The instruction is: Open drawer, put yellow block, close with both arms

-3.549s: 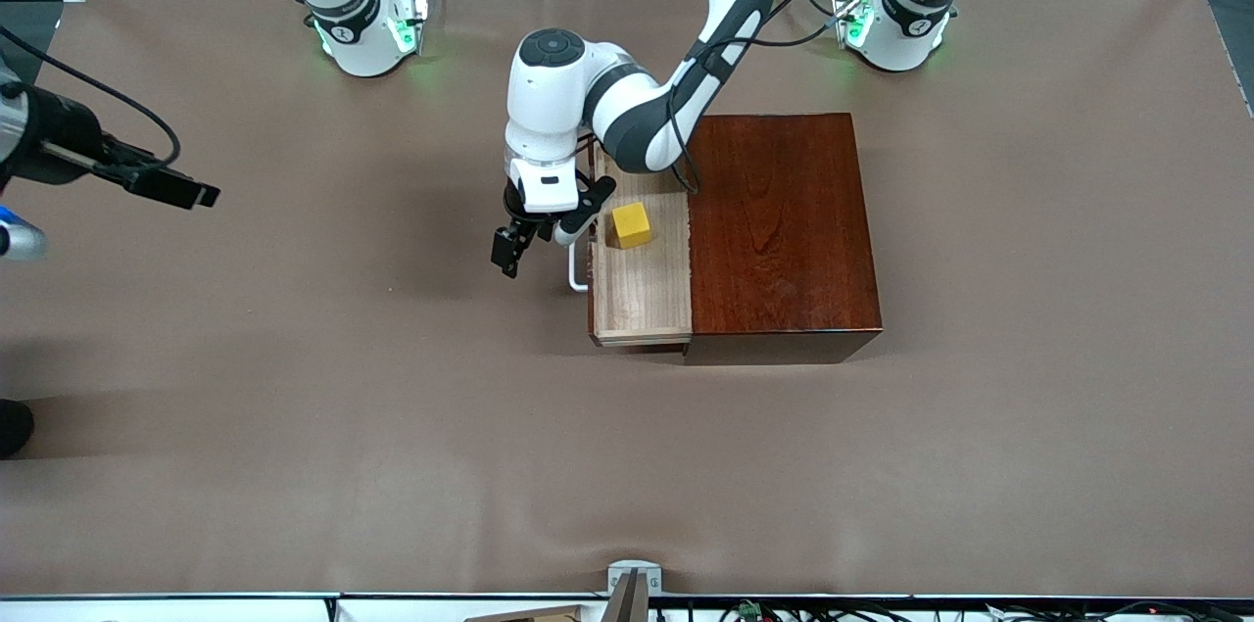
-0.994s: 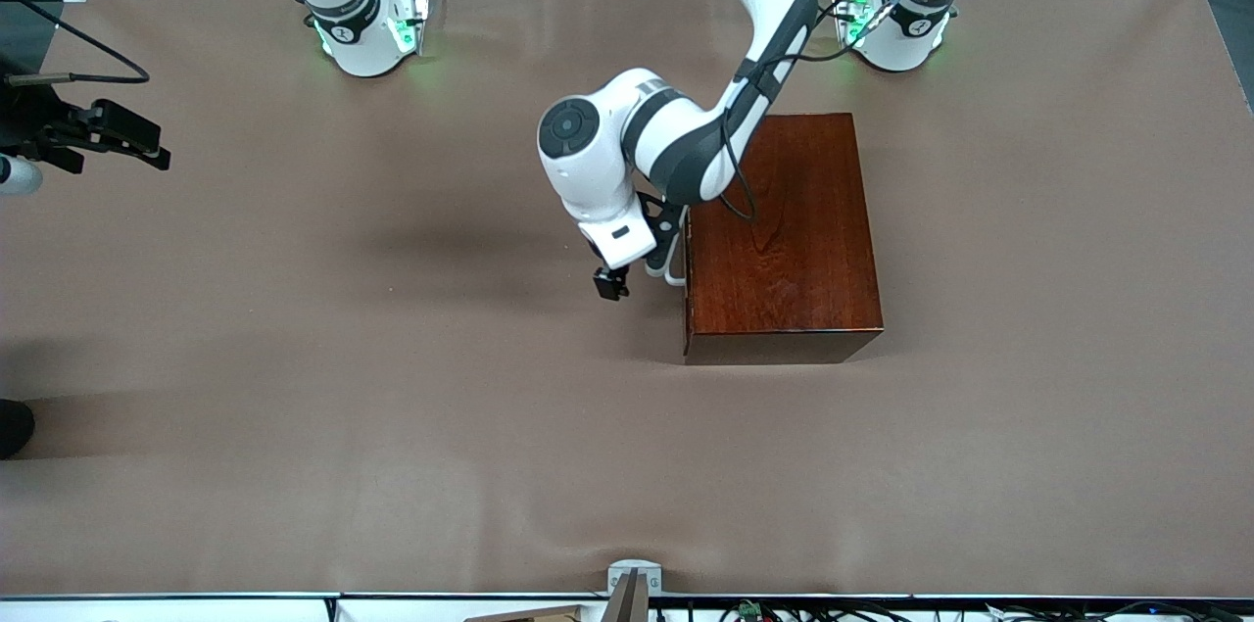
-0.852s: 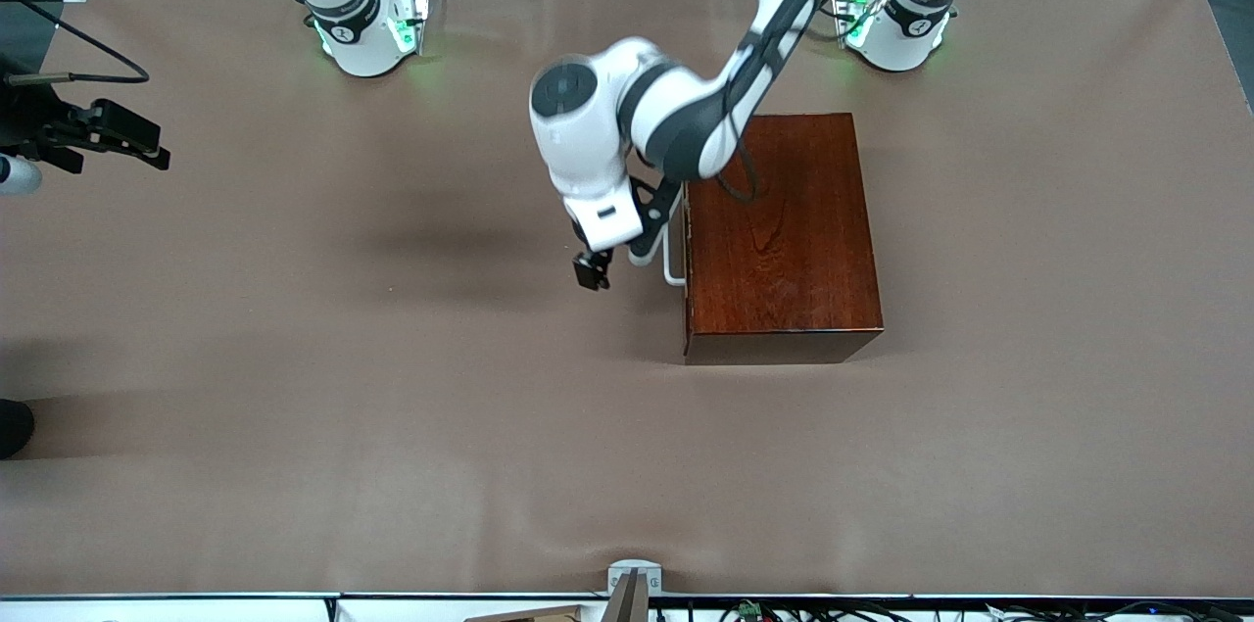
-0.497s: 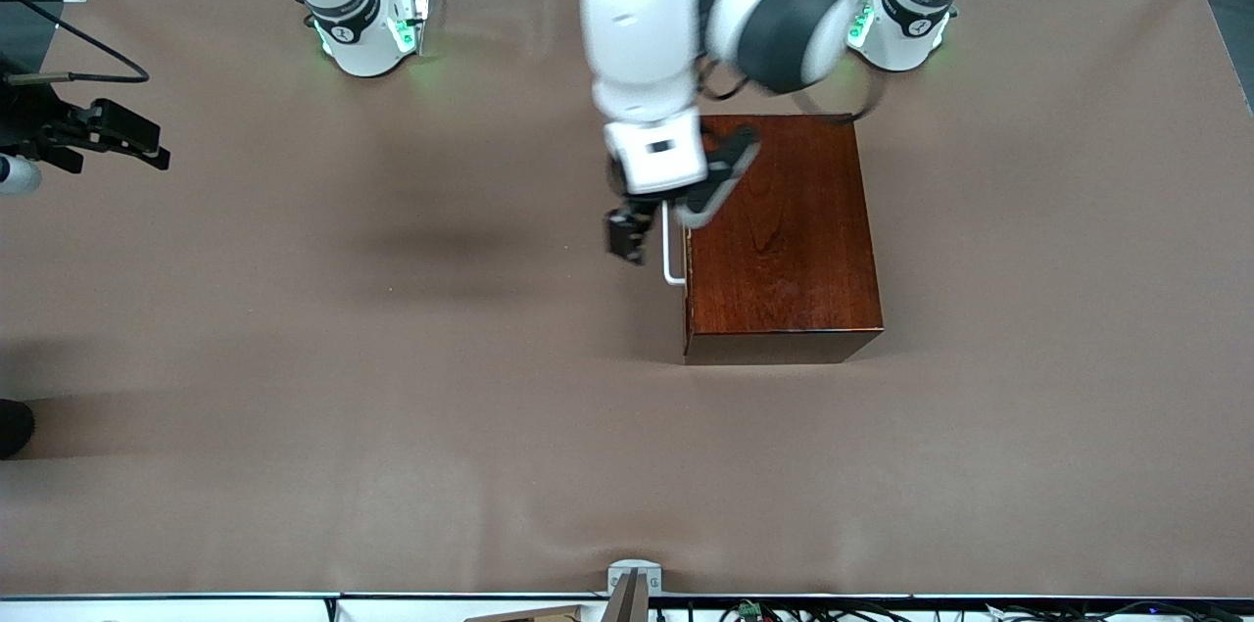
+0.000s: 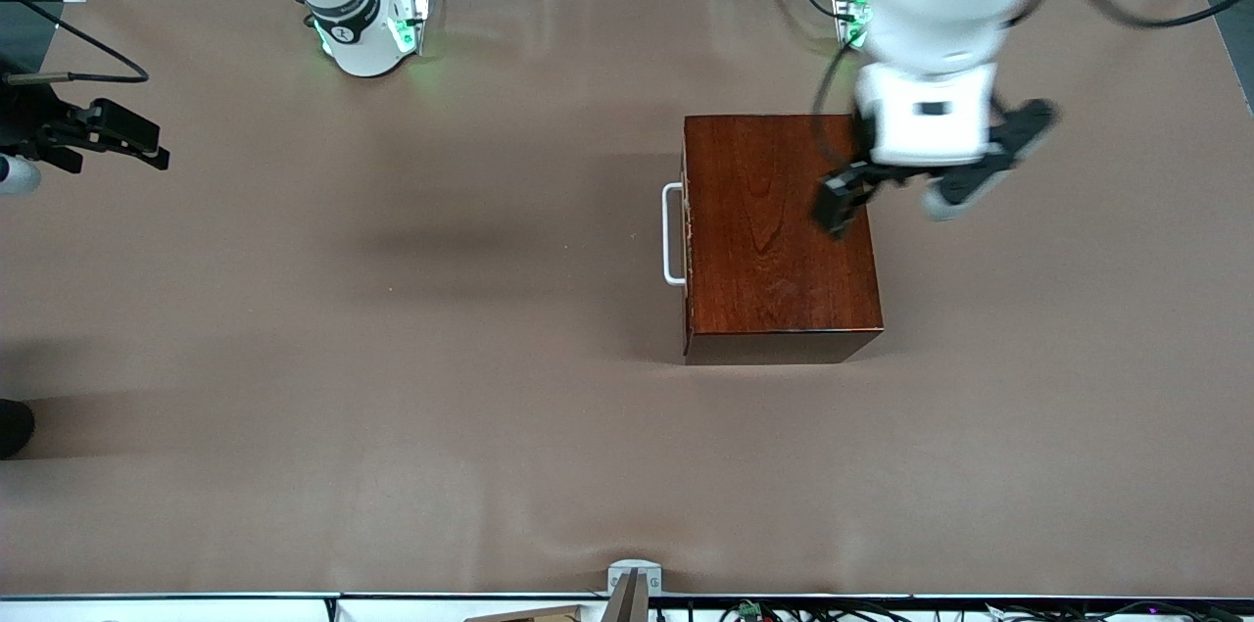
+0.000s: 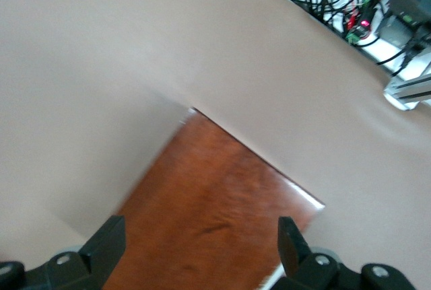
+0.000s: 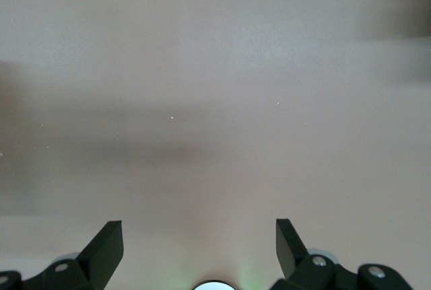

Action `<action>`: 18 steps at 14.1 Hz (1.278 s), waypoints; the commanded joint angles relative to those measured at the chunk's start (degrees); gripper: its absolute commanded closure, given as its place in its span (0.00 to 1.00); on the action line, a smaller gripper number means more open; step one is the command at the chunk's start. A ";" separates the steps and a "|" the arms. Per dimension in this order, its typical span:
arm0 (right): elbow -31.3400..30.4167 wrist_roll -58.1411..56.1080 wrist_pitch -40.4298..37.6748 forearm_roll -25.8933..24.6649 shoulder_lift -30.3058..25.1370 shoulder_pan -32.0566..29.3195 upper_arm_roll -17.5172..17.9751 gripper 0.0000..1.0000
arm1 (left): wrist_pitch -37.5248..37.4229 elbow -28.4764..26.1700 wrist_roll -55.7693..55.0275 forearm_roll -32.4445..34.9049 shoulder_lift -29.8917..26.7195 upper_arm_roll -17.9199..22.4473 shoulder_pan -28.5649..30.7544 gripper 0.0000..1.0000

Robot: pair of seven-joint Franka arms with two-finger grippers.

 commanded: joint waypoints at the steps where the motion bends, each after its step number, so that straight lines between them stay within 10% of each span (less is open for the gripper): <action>1: -0.11 -0.47 -0.38 -0.58 -0.83 -0.99 0.65 0.00 | -4.73 -2.17 10.12 0.12 -3.46 -0.92 3.88 0.00; 5: -0.20 -0.56 -0.47 -0.58 -0.92 -1.42 0.65 0.00 | -8.95 -3.39 24.27 0.20 -5.91 -4.32 12.82 0.00; 9: -0.20 -0.65 -0.64 -0.49 -0.83 -1.87 0.65 0.00 | -10.55 -9.19 38.41 0.64 -10.39 -21.03 32.96 0.00; 14: -0.20 -0.82 -0.91 -0.49 -0.83 -1.87 0.65 0.00 | -8.44 -18.68 49.43 -0.06 -17.68 -28.50 44.83 0.00; 18: -0.20 -0.73 -0.91 -0.58 -0.92 -1.87 0.65 0.00 | -6.77 -22.73 50.05 -4.01 -21.56 -26.41 44.85 0.00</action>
